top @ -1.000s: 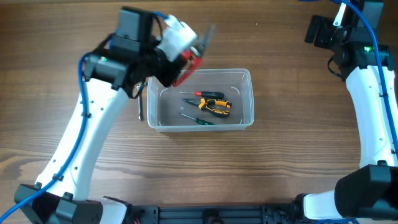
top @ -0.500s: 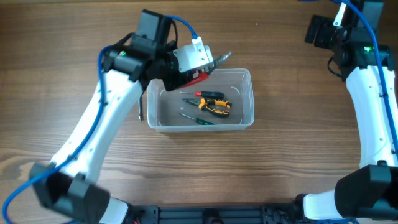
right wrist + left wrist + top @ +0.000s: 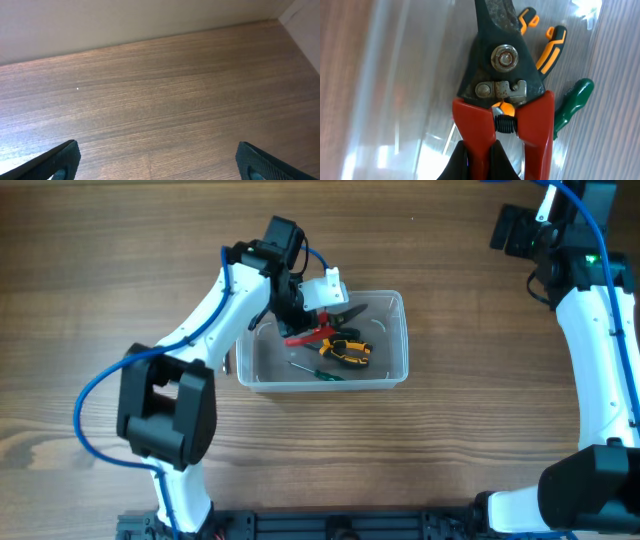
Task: Pack container
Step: 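Lower the snips into the container and open the left gripper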
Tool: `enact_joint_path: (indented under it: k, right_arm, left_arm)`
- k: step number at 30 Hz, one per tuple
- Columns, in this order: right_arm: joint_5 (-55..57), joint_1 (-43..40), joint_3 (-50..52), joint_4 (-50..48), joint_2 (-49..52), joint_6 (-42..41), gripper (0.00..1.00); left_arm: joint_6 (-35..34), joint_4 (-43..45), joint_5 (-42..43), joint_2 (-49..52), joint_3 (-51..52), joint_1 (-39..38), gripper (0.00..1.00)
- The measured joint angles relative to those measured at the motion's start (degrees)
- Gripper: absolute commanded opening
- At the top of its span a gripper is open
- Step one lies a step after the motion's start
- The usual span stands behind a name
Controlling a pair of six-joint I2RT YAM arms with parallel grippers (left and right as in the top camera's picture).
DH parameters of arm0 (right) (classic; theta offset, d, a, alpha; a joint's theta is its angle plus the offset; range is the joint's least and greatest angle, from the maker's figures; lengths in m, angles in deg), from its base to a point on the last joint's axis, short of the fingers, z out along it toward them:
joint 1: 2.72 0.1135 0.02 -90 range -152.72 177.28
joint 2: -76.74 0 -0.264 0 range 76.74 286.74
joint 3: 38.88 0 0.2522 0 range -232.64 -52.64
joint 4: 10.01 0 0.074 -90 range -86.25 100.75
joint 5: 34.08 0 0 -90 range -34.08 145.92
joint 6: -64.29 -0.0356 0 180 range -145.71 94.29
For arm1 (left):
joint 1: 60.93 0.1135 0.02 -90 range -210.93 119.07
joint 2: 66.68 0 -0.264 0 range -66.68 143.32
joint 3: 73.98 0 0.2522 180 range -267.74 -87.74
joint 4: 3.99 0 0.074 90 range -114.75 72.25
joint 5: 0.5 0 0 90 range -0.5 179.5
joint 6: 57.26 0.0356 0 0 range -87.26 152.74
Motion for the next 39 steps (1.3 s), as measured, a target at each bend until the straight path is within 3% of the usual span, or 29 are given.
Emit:
enact_joint_path:
  k: [10, 13, 18, 24, 32, 39]
  right_arm:
    - [0.0, 0.0, 0.0, 0.0, 0.0, 0.0, 1.0]
    - [0.0, 0.0, 0.0, 0.0, 0.0, 0.0, 1.0]
    - [0.0, 0.0, 0.0, 0.0, 0.0, 0.0, 1.0]
    - [0.0, 0.0, 0.0, 0.0, 0.0, 0.0, 1.0]
    - [0.0, 0.0, 0.0, 0.0, 0.0, 0.0, 1.0]
    - [0.0, 0.0, 0.0, 0.0, 0.0, 0.0, 1.0]
  left_arm:
    - [0.04, 0.0, -0.02, 4.46, 0.0, -2.67, 0.09]
    - [0.02, 0.0, 0.0, 5.01, 0.0, -2.97, 0.23]
    - [-1.14, -0.02, 0.02, 5.07, 0.0, -2.97, 0.35]
    - [-2.12, 0.0, 0.04, 5.07, 0.0, -2.97, 0.24]
    - [-2.86, -0.02, 0.02, 4.7, -0.13, -2.97, 0.24]
    - [-5.4, 0.37, -1.38, -4.7, -1.03, -2.97, 0.24]
